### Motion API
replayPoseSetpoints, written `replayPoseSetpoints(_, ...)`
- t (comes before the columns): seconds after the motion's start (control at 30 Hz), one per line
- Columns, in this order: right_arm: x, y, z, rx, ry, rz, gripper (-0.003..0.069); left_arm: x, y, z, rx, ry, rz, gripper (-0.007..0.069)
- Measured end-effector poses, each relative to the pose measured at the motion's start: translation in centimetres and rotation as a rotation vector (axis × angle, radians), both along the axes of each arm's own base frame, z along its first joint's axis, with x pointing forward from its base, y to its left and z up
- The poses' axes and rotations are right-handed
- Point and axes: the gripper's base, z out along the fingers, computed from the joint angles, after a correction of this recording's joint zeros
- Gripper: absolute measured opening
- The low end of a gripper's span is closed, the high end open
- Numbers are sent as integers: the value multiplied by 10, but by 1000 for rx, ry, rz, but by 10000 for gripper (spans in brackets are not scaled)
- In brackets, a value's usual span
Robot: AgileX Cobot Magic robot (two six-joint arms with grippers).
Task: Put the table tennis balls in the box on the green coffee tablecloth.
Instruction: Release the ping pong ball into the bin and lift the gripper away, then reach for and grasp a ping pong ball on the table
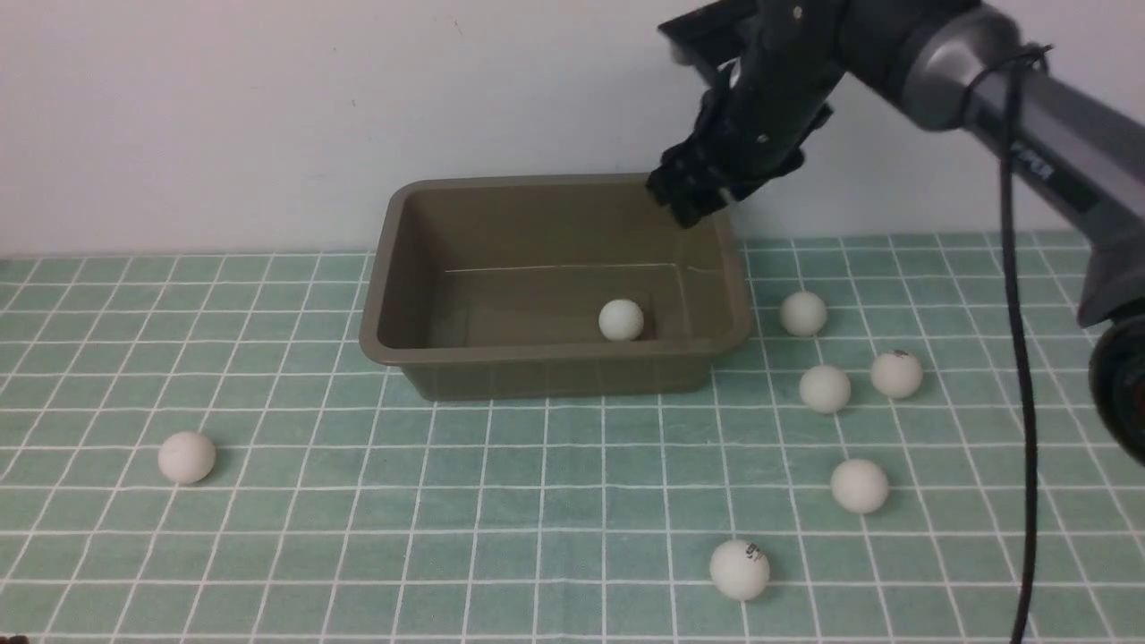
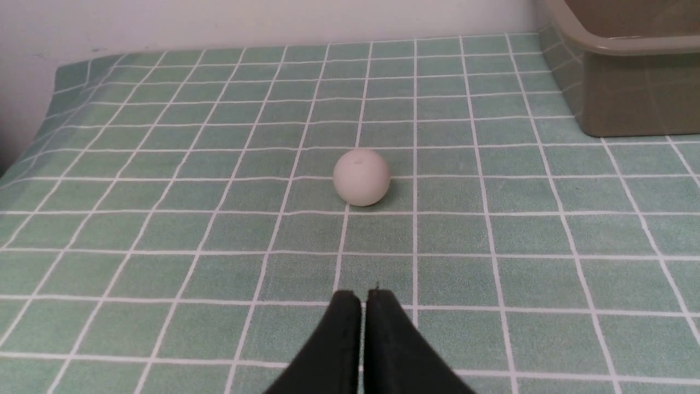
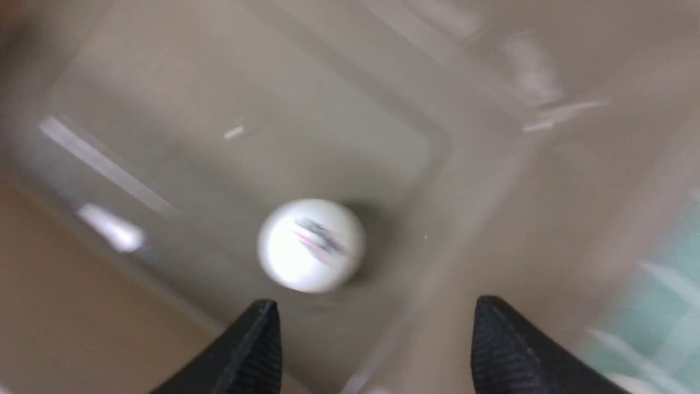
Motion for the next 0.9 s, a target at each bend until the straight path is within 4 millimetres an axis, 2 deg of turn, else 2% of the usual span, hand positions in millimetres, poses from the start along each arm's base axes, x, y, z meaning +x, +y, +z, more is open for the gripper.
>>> replayPoseSetpoints(0.07,4,-21,11,-30,-34,-79,429,0,0,0,0,0,0,-4)
replayPoseSetpoints(0.13,8,-39,10,-47,-30,-133,429,0,0,0,0,0,0,-4)
replayPoseSetpoints(0.23,13,-62,-8,-62,29,-198,429,0,0,0,0,0,0,-4)
replayPoseSetpoints(0.33,14,-71,-21,-70,73,-218,430,0,0,0,0,0,0,-4)
replayPoseSetpoints(0.47,16,-76,-35,-64,115,-232,430,0,0,0,0,0,0,-4)
replayPoseSetpoints(0.5,18,-77,-44,-44,144,-235,430,0,0,0,0,0,0,-4)
replayPoseSetpoints(0.6,20,-75,-54,-22,172,-228,430,0,0,0,0,0,0,-4)
replayPoseSetpoints(0.67,23,-73,-72,-11,212,-225,430,0,0,0,0,0,0,-4)
replayPoseSetpoints(0.73,23,-72,-75,-10,220,-225,430,0,0,0,0,0,0,-4)
replayPoseSetpoints(0.8,25,-71,-91,-20,250,-226,430,0,0,0,0,0,0,-4)
replayPoseSetpoints(0.9,26,-71,-101,-27,269,-227,430,0,0,0,0,0,0,-4)
